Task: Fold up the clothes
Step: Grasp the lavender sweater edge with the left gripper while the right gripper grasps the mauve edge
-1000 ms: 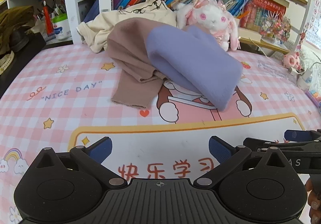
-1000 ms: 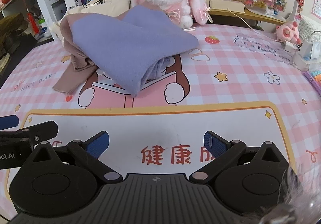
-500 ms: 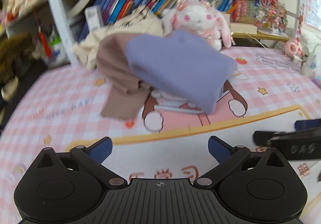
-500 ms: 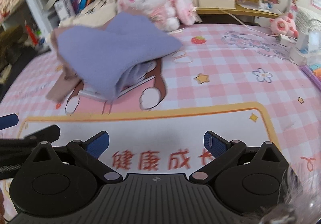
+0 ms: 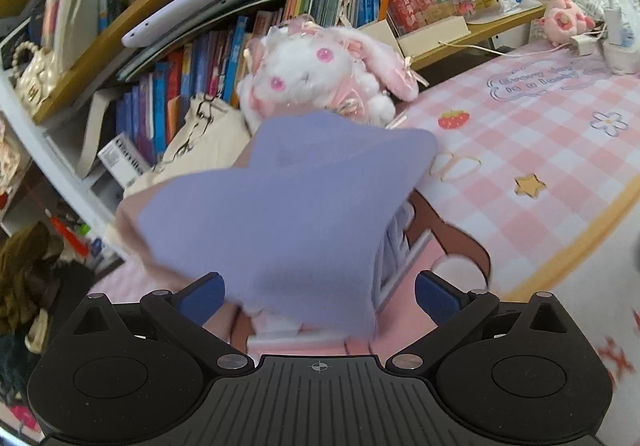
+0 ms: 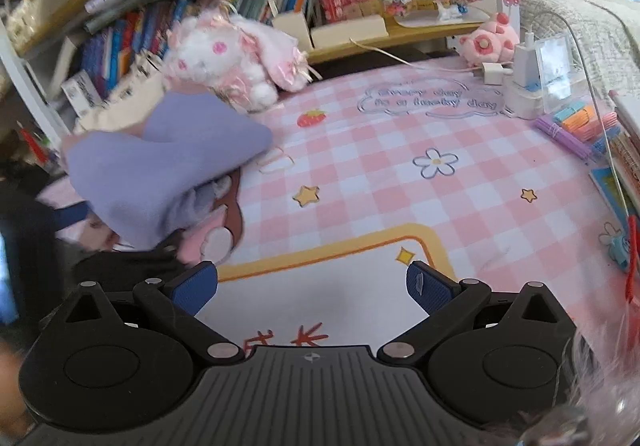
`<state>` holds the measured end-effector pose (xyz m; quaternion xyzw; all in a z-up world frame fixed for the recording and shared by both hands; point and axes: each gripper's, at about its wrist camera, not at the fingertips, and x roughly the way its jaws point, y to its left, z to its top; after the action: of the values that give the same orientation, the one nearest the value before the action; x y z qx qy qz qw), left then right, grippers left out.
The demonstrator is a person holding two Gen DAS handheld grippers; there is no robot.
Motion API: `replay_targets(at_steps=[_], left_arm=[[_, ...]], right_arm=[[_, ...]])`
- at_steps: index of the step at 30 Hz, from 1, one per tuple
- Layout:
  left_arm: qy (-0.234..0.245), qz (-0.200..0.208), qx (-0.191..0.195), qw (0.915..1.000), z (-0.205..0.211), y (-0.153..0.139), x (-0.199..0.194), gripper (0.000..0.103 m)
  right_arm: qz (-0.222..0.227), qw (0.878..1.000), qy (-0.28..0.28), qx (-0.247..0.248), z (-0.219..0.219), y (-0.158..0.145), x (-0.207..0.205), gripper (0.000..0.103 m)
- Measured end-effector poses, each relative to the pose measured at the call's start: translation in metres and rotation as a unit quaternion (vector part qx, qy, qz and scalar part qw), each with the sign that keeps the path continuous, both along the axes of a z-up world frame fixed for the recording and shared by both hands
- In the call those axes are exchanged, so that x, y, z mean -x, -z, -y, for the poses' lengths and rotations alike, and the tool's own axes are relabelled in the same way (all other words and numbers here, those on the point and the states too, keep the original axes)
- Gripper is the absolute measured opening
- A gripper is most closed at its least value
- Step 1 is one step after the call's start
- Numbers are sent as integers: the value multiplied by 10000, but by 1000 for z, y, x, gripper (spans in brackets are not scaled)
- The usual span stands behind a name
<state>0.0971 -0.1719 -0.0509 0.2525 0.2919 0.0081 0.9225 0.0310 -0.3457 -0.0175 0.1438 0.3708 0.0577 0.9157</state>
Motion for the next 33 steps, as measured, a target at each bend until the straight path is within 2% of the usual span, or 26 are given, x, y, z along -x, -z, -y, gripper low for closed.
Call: replay_targets(at_steps=[3, 4, 5, 6, 7, 8, 9, 10, 12, 14, 18, 22, 26, 28, 31, 33], left_arm=[[-226, -7, 162, 9996, -20, -6, -9, 100], [-301, -9, 216, 9993, -27, -8, -12, 95], [-376, -11, 270, 9989, -33, -10, -15, 74], [-451, -13, 324, 9985, -40, -12, -18, 58], [-521, -32, 424, 9977, -47, -15, -17, 32], [-586, -63, 558, 9967, -53, -18, -14, 23], [-652, -94, 691, 9954, -59, -21, -11, 19], [-671, -111, 810, 9944, -64, -26, -4, 9], [-607, -89, 963, 9935, -70, -37, 14, 8], [-472, 22, 958, 9943, -69, -48, 37, 8], [-509, 153, 1211, 9912, -76, -71, 72, 8], [-611, 127, 1409, 9881, -79, -82, 95, 8], [-525, 31, 1223, 9911, -73, -82, 117, 8], [-517, -42, 1119, 9924, -72, -79, 127, 8], [-688, -234, 924, 9931, -75, -66, 131, 11], [-797, -365, 820, 9928, -76, -58, 132, 16]], right_arm=[[108, 9994, -20, -336, 10, -4, 4, 102], [93, 9989, -38, -461, 11, -5, 2, 102], [27, 9978, -90, -654, 12, -6, -1, 102], [-38, 9961, -185, -863, 11, -5, -5, 102], [-104, 9938, -280, -1073, 10, -5, -9, 102], [-169, 9909, -376, -1282, 9, -4, -13, 102], [-217, 9876, -485, -1474, 6, -3, -17, 102], [-254, 9841, -594, -1652, 2, -3, -21, 102], [-372, 9737, -879, -2071, -9, -3, -29, 102], [-553, 9618, -1088, -2450, -21, 1, -37, 102], [-1031, 9383, -1261, -3049, -41, 11, -50, 102], [-1441, 9142, -1164, -3604, -56, 26, -56, 102], [-1817, 9023, -1008, -3776, -64, 38, -61, 97], [-1887, 8975, -913, -3880, -62, 42, -58, 86], [-1816, 9003, -761, -3881, -55, 43, -54, 27], [-1586, 9034, -865, -3890, -50, 37, -56, 12]])
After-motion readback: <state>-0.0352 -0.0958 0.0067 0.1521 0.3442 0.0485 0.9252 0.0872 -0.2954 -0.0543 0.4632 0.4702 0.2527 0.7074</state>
